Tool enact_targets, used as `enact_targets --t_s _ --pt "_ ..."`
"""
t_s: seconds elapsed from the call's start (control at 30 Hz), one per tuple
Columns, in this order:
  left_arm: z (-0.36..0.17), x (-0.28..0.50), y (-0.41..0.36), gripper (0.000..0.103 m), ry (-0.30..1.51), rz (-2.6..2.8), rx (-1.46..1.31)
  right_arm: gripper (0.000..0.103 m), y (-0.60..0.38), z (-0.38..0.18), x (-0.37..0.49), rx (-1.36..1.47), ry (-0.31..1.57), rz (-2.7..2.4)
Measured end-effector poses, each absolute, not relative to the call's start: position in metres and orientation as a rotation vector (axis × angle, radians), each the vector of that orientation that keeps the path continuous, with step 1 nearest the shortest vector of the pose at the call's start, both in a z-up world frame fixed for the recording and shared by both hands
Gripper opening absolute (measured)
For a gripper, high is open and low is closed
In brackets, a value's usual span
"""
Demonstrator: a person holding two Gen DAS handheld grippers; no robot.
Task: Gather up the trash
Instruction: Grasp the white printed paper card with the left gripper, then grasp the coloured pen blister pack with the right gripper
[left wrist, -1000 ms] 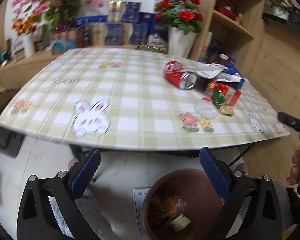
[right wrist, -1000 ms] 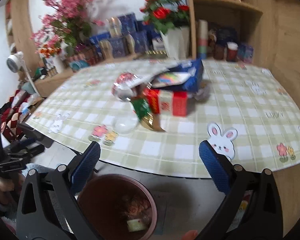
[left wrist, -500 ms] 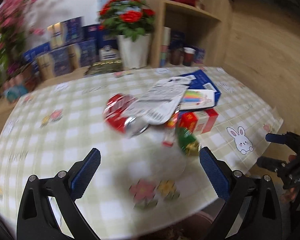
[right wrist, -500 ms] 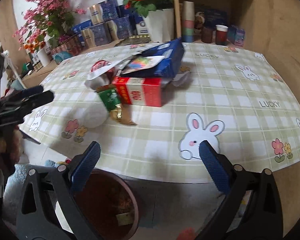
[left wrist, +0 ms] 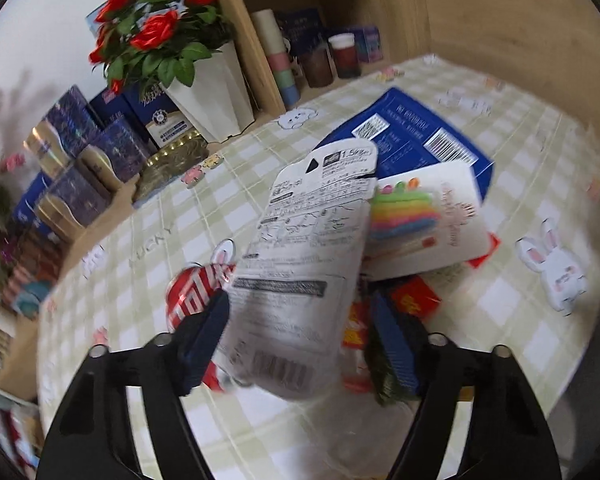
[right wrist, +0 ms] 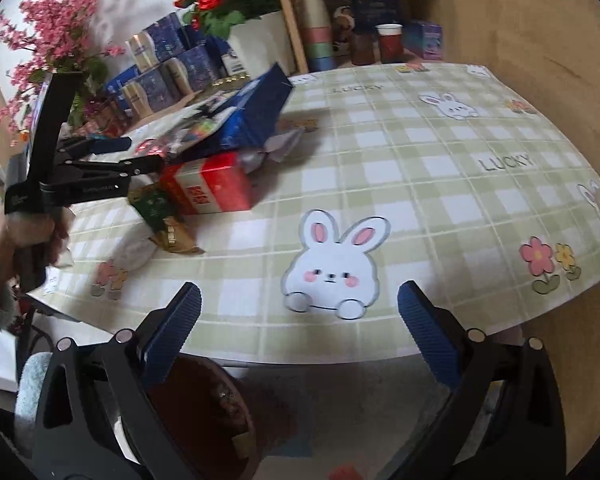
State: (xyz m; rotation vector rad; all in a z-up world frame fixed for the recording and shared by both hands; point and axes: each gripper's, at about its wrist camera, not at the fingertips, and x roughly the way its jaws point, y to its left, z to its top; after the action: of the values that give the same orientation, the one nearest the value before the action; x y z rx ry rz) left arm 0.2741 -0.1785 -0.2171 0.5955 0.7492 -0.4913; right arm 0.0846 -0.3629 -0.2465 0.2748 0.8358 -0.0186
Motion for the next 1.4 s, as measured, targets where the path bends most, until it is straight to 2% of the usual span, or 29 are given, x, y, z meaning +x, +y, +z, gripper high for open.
enact_targets --t_s 0.13,0.3,0.43,0.47,0.5,0.67,0.8,1.0,1.13,1.27,1.4 --pt "-0.225 0.289 -0.182 0.045 0.806 -0.476 0.63 0.096 -0.369 -0.247 0.084 0.28 0.831 -0.016" --pt "-0.22 0.291 -0.179 0.032 0.803 -0.491 0.644 0.092 -0.372 -0.25 0.084 0.286 0.841 -0.016" --pt "-0.194 0.29 -0.159 0.019 0.805 -0.531 0.505 0.089 -0.369 -0.251 0.085 0.28 0.846 -0.007" --pt "-0.184 0.293 -0.145 0.009 0.814 -0.534 0.415 0.089 -0.369 -0.25 0.086 0.279 0.843 -0.006" --pt "-0.179 0.296 -0.134 0.007 0.825 -0.527 0.349 0.089 -0.368 -0.249 0.086 0.28 0.84 -0.003" --pt "-0.163 0.309 -0.07 0.007 0.859 -0.483 0.012 0.088 -0.36 -0.247 0.09 0.27 0.839 0.004" --pt "-0.151 0.294 -0.043 0.007 0.809 -0.47 -0.061 0.088 -0.349 -0.24 0.095 0.228 0.824 0.028" --pt "-0.137 0.26 -0.004 0.007 0.747 -0.47 -0.176 0.08 -0.33 -0.218 0.122 0.162 0.773 0.086" --pt "-0.138 0.234 0.02 0.007 0.721 -0.457 -0.22 0.069 -0.306 -0.198 0.153 0.076 0.721 0.121" --pt "-0.144 0.217 0.037 0.007 0.706 -0.438 -0.227 0.045 -0.279 -0.191 0.2 -0.003 0.714 0.16" --pt "-0.151 0.203 0.053 0.007 0.705 -0.426 -0.24 0.036 -0.256 -0.199 0.238 -0.072 0.751 0.173"
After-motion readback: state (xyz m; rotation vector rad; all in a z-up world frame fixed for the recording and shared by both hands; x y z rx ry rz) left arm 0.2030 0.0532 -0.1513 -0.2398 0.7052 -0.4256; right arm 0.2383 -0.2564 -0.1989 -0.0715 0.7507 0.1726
